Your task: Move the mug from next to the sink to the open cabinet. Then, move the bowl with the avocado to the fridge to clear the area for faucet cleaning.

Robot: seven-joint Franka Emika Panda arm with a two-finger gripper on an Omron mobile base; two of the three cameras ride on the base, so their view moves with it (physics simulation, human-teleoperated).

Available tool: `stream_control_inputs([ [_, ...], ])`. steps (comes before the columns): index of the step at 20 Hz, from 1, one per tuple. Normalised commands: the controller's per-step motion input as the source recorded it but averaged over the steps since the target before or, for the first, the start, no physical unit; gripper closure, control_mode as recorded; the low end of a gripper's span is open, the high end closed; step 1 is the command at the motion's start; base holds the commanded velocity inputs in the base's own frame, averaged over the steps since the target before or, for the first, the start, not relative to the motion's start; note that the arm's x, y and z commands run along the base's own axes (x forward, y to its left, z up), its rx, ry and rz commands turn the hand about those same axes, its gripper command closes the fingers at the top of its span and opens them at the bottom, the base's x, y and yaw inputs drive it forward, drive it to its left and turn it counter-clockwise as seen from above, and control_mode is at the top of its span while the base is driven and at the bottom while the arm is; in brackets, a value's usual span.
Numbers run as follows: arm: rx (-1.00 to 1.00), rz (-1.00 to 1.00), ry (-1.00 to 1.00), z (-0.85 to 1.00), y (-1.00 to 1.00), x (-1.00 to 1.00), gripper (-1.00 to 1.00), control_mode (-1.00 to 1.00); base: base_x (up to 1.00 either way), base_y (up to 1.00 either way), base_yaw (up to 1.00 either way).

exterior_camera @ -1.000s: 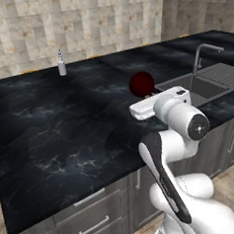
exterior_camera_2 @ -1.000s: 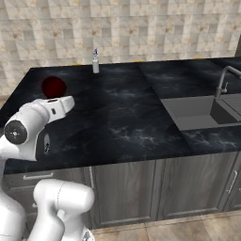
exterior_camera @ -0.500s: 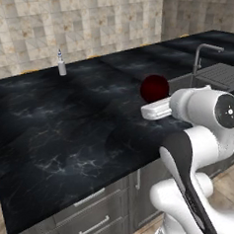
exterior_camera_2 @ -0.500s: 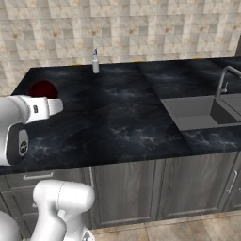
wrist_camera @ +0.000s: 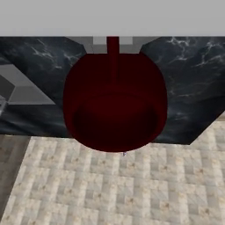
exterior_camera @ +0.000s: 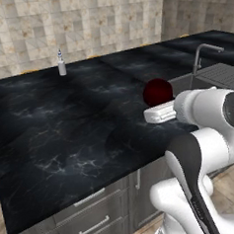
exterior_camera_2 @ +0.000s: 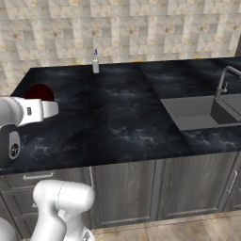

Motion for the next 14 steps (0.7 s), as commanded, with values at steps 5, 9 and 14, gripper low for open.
stream_control_inputs([
  [5, 0.0, 0.0, 0.0, -0.03, -0.01, 0.0, 1.0, -1.0, 0.0, 0.0, 0.0],
  [9, 0.0, 0.0, 0.0, -0.02, 0.0, 0.0, 1.0, 1.0, -0.18, -0.03, -0.02],
  [14, 0.0, 0.0, 0.0, 0.0, 0.0, 0.0, 1.0, 1.0, -0.47, -0.07, 0.22],
])
